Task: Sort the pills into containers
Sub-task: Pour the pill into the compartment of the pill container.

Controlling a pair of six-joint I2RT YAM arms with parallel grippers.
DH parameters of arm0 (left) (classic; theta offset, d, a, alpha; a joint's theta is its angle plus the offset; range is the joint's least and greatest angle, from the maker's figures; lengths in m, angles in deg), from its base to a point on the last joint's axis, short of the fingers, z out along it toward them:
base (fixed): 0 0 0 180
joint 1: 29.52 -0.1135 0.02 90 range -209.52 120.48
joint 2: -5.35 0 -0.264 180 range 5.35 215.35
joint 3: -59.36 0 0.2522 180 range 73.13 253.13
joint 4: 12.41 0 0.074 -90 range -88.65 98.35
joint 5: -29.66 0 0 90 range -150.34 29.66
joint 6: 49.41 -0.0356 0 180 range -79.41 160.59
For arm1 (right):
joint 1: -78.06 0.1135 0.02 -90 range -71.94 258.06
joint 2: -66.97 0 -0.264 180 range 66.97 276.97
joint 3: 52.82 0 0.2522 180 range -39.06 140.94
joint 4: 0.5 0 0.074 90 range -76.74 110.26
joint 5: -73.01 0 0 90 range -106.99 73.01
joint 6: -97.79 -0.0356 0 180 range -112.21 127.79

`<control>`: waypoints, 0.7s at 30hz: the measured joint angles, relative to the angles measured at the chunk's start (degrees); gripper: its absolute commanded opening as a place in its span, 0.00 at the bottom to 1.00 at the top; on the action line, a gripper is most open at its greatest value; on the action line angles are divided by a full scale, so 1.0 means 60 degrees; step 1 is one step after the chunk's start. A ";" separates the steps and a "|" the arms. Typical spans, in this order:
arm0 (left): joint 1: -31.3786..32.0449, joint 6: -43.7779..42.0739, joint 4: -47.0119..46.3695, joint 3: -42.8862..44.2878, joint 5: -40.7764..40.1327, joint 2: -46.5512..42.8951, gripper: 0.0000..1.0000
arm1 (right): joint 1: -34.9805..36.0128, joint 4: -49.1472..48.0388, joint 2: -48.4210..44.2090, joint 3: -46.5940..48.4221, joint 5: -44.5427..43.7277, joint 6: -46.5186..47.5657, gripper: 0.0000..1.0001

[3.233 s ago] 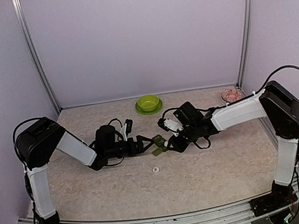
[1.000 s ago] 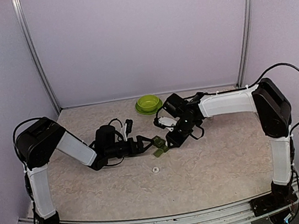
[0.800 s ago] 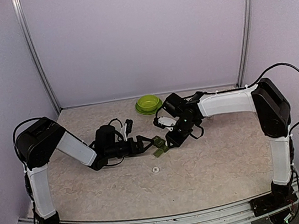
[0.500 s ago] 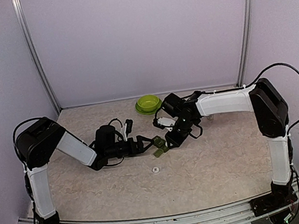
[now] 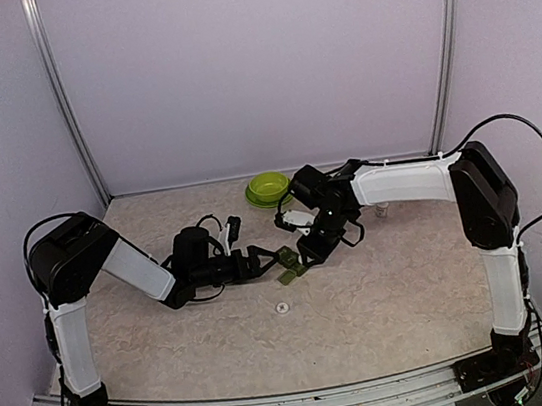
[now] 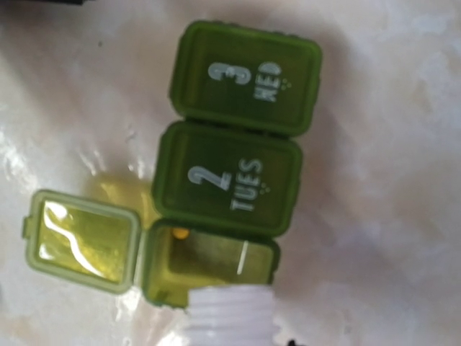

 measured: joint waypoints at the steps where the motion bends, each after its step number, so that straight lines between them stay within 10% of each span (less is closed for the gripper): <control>1: 0.0004 0.0000 0.0000 0.0000 0.0000 0.0000 0.99 | 0.0000 0.0044 0.0022 0.0029 0.0004 0.0018 0.12; 21: 0.0004 0.0000 -0.0004 0.0000 0.0026 0.0004 0.99 | 0.0000 0.0812 0.0477 0.0725 -0.0011 0.0153 0.14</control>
